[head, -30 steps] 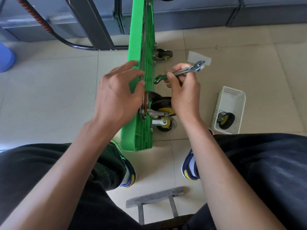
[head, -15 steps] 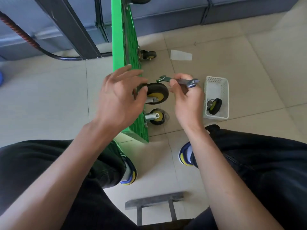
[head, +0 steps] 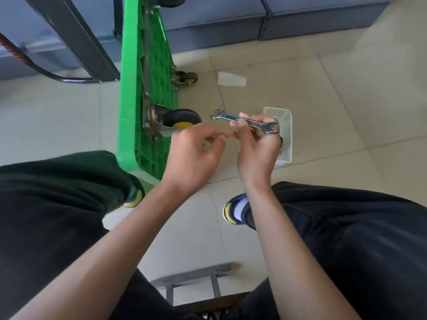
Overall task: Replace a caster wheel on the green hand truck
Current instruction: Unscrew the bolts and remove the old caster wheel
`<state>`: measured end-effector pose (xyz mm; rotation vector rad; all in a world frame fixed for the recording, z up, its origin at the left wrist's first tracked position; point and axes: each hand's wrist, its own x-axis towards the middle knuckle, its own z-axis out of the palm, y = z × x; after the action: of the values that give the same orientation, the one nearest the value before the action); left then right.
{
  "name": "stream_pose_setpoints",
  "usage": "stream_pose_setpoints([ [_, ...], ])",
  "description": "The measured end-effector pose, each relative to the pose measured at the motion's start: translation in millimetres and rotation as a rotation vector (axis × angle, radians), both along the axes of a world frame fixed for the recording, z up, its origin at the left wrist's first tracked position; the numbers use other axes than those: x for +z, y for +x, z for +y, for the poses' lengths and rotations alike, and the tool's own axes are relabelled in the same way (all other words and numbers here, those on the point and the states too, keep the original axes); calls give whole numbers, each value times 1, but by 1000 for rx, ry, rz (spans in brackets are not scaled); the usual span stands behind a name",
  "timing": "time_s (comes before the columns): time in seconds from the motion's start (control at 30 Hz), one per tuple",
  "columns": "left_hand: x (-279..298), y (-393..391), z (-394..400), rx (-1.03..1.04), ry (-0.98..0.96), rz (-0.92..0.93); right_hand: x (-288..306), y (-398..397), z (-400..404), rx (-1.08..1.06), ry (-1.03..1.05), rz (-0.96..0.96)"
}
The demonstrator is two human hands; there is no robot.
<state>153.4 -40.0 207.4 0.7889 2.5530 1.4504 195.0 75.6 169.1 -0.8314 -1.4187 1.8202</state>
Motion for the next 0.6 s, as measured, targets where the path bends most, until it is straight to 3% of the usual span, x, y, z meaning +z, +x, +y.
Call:
stream_pose_setpoints([
  [0.23,-83,5,52,203,131,-896,-28,24,33,-14,-14,-105],
  [0.6,-156,-37,110,285,271,-1209,-106,15,55,-40,-77,-246],
])
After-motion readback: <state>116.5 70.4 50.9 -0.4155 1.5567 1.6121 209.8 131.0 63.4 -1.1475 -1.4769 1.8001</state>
